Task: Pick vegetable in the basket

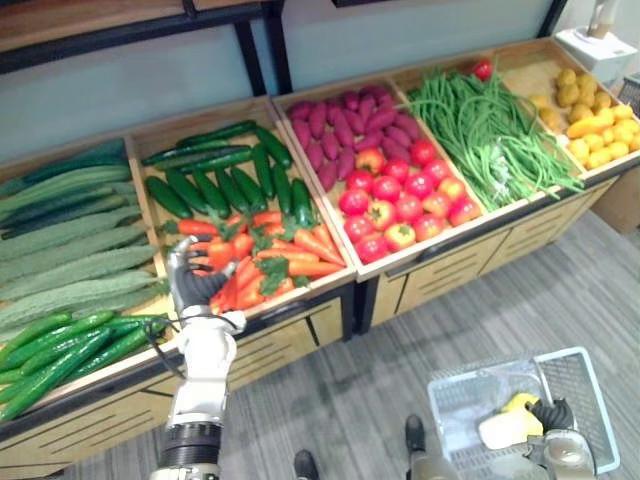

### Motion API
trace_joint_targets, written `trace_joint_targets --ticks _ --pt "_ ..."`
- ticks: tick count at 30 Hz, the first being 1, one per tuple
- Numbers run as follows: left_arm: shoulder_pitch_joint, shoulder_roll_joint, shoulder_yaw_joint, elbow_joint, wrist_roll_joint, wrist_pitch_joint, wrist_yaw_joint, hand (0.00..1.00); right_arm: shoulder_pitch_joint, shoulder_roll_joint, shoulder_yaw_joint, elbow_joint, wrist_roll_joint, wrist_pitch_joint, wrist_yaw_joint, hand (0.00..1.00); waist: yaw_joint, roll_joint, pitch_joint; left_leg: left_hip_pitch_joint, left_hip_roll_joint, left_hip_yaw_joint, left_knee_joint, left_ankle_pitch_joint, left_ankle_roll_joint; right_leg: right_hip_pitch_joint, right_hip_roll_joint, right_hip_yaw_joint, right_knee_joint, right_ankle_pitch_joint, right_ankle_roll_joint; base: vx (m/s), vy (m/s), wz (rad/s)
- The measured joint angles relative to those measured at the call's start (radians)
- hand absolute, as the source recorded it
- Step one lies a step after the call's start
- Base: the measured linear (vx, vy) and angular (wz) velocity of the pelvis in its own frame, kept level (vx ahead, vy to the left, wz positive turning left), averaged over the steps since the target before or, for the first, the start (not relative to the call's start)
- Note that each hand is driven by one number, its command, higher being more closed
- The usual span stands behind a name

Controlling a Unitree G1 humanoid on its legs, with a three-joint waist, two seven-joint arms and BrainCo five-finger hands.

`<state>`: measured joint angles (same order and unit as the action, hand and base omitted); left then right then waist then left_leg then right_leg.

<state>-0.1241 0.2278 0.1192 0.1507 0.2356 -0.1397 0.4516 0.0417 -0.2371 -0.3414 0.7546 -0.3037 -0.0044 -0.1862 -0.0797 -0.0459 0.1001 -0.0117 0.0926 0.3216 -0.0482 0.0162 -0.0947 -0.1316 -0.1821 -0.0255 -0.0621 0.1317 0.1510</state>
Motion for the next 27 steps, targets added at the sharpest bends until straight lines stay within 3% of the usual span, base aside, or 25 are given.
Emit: trace_joint_targets --ticks 8,16,27 --pt "0.011 -0.012 -0.172 -0.003 -0.037 -0.026 -0.105 1.00 -0.017 -0.014 0.038 0.010 -0.001 0.017 0.019 1.00 0.000 0.001 -0.017 0.019 -0.001 0.007 -0.004 0.000 0.000 0.016 0.000 0.006 -0.006 0.000 0.000 0.00 0.000 -0.02" --pt "0.010 -0.036 -0.411 -0.003 -0.078 -0.033 -0.197 1.00 -0.063 -0.028 0.099 0.038 0.011 0.023 0.034 1.00 -0.001 0.005 -0.037 0.068 -0.001 0.064 -0.022 -0.006 -0.006 0.019 0.010 0.058 -0.001 0.000 0.001 0.02 0.000 -0.20" --pt "-0.082 -0.104 -0.654 -0.009 -0.154 -0.037 -0.255 1.00 -0.274 -0.135 0.145 0.056 0.083 0.067 0.107 1.00 0.005 -0.002 -0.054 0.108 0.007 0.137 -0.051 -0.013 -0.018 -0.004 0.027 0.124 0.028 -0.003 0.009 -0.01 -0.011 -0.18"
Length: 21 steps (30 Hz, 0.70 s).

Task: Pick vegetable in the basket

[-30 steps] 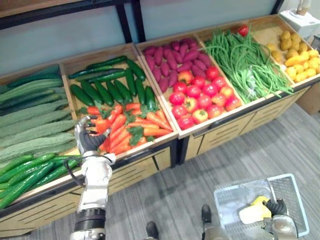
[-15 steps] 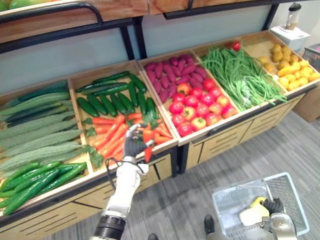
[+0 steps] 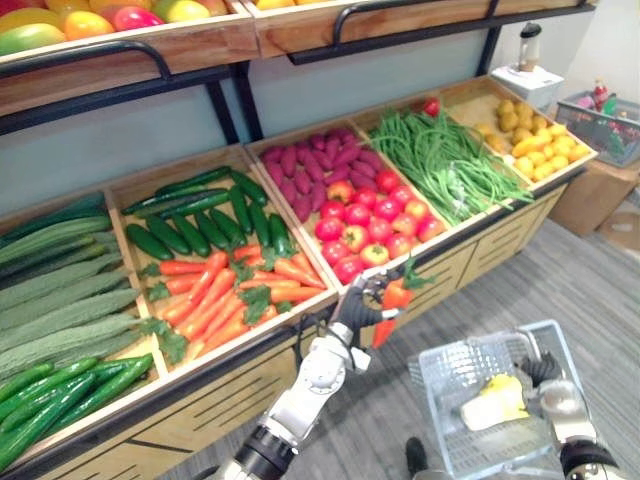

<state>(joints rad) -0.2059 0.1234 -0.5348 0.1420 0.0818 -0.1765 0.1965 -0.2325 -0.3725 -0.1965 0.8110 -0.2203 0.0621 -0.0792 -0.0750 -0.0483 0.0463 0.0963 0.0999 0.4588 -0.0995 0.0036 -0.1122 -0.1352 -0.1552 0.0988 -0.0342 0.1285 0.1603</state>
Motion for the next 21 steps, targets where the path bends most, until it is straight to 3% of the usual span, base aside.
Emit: trace_joint_targets --ticks 7,21 --pt "-0.025 -0.051 -0.078 -0.013 -0.002 0.000 -0.021 1.00 -0.109 -0.007 0.016 -0.019 0.046 0.008 0.015 1.00 0.024 -0.015 -0.013 0.012 0.027 0.030 0.005 -0.005 -0.014 0.002 0.020 0.008 0.002 0.000 -0.002 0.01 -0.022 -0.08" --pt "-0.050 -0.087 -0.136 -0.015 -0.001 0.003 -0.050 1.00 -0.179 -0.026 0.228 -0.259 0.126 0.024 0.118 1.00 0.019 -0.034 -0.014 -0.007 0.062 0.057 0.087 -0.057 -0.029 -0.001 0.040 0.018 0.002 0.003 -0.008 0.03 -0.020 -0.06"
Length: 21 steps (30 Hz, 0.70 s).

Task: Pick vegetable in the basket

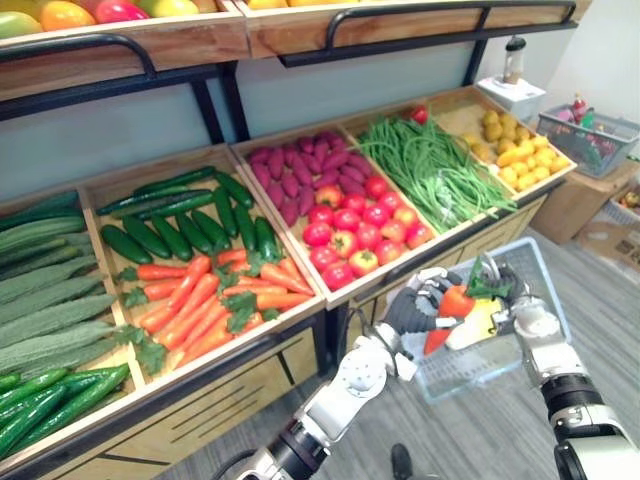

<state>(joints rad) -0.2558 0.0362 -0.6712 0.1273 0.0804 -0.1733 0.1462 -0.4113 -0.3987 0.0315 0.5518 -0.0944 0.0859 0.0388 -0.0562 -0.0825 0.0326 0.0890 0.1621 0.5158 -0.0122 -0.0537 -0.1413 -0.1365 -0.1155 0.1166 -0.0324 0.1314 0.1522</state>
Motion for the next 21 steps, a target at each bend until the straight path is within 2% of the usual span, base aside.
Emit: trace_joint_targets --ticks 3,5,8,15,21 --pt "-0.028 0.000 -0.050 0.006 0.002 0.000 -0.020 1.00 0.000 -0.009 0.035 -0.012 0.037 0.000 0.037 1.00 -0.003 -0.001 0.000 0.000 0.002 0.001 0.000 -0.001 -0.001 -0.001 0.003 0.001 0.000 -0.002 -0.003 0.04 -0.011 -0.02" --pt "-0.036 -0.003 -0.084 0.015 0.005 0.000 -0.040 1.00 0.000 -0.010 0.067 -0.022 0.055 0.000 0.057 1.00 -0.019 -0.001 0.000 0.000 0.003 0.000 0.000 -0.001 -0.001 -0.001 0.004 0.001 0.000 -0.003 -0.004 0.03 -0.008 0.00" --pt "-0.059 -0.016 -0.125 0.059 0.010 0.000 -0.054 1.00 0.001 -0.011 0.080 -0.032 0.078 -0.001 0.084 1.00 -0.026 -0.003 0.000 0.002 0.002 0.002 0.000 -0.001 -0.001 0.000 0.004 0.004 0.000 -0.003 -0.004 0.02 -0.005 -0.02" --pt "-0.090 -0.037 -0.166 0.072 0.010 0.000 -0.074 1.00 0.003 -0.066 0.141 -0.032 0.095 -0.001 0.126 1.00 -0.024 -0.004 0.001 0.002 0.003 -0.001 0.000 -0.001 -0.001 0.001 0.003 0.001 0.001 -0.004 -0.007 0.00 0.000 0.00" --pt "-0.103 -0.037 -0.190 0.085 0.012 0.000 -0.077 1.00 0.004 -0.091 0.146 -0.034 0.100 0.000 0.146 1.00 -0.025 -0.005 0.001 0.003 0.003 -0.003 -0.002 0.000 -0.001 0.004 0.003 -0.002 0.002 -0.005 -0.008 0.00 0.000 0.00"
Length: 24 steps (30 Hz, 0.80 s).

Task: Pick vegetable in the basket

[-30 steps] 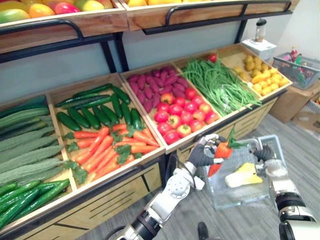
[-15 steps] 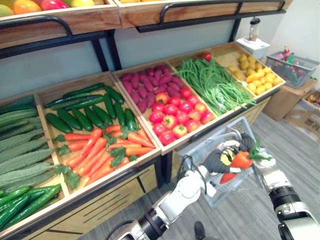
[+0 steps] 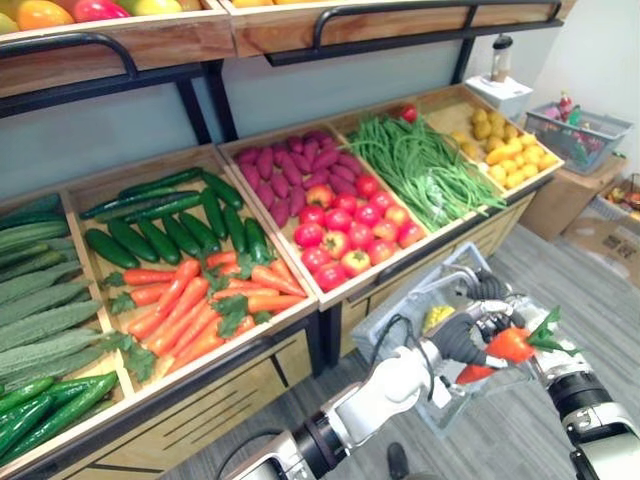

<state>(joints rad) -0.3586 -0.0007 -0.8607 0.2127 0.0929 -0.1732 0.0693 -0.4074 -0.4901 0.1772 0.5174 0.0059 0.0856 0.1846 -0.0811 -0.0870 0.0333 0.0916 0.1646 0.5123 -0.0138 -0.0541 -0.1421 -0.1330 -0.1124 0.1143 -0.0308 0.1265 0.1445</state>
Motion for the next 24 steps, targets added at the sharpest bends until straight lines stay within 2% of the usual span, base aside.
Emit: trace_joint_targets --ticks 5,8,12,19,24 --pt "-0.005 0.000 -0.001 0.006 0.010 -0.002 0.001 1.00 0.013 -0.005 0.000 -0.035 0.038 0.000 0.002 1.00 -0.001 -0.001 0.000 0.000 0.000 0.000 0.000 0.000 0.000 0.001 0.000 -0.001 0.000 0.000 0.000 0.00 0.000 0.00" --pt "-0.043 -0.003 0.001 0.091 0.083 -0.012 0.015 1.00 0.018 -0.005 0.008 -0.062 0.072 0.000 0.008 1.00 -0.003 -0.003 0.000 0.003 0.000 0.000 0.000 0.000 0.000 0.003 0.000 -0.001 0.000 -0.001 -0.001 0.00 0.000 0.00" --pt "-0.052 -0.034 0.014 0.141 0.157 -0.049 0.052 1.00 0.018 -0.018 0.016 -0.072 0.083 0.000 0.007 1.00 -0.008 -0.009 0.000 0.004 0.000 0.001 -0.001 0.000 0.000 0.003 0.000 -0.001 0.000 -0.002 -0.002 0.00 0.000 0.00" --pt "-0.092 -0.078 0.019 0.239 0.204 -0.094 0.093 1.00 0.018 -0.055 0.022 -0.071 0.092 0.001 -0.003 1.00 -0.022 -0.014 -0.001 0.009 0.000 0.015 -0.004 0.000 0.000 -0.001 0.004 0.009 0.000 -0.002 -0.002 0.00 0.000 -0.06" --pt "-0.132 -0.115 0.042 0.329 0.301 -0.133 0.120 1.00 0.013 -0.072 0.033 -0.037 0.093 0.003 -0.013 1.00 -0.025 -0.014 -0.001 0.027 -0.002 0.032 -0.020 0.001 -0.002 -0.003 0.012 0.031 0.000 -0.002 -0.003 0.02 -0.007 -0.12"
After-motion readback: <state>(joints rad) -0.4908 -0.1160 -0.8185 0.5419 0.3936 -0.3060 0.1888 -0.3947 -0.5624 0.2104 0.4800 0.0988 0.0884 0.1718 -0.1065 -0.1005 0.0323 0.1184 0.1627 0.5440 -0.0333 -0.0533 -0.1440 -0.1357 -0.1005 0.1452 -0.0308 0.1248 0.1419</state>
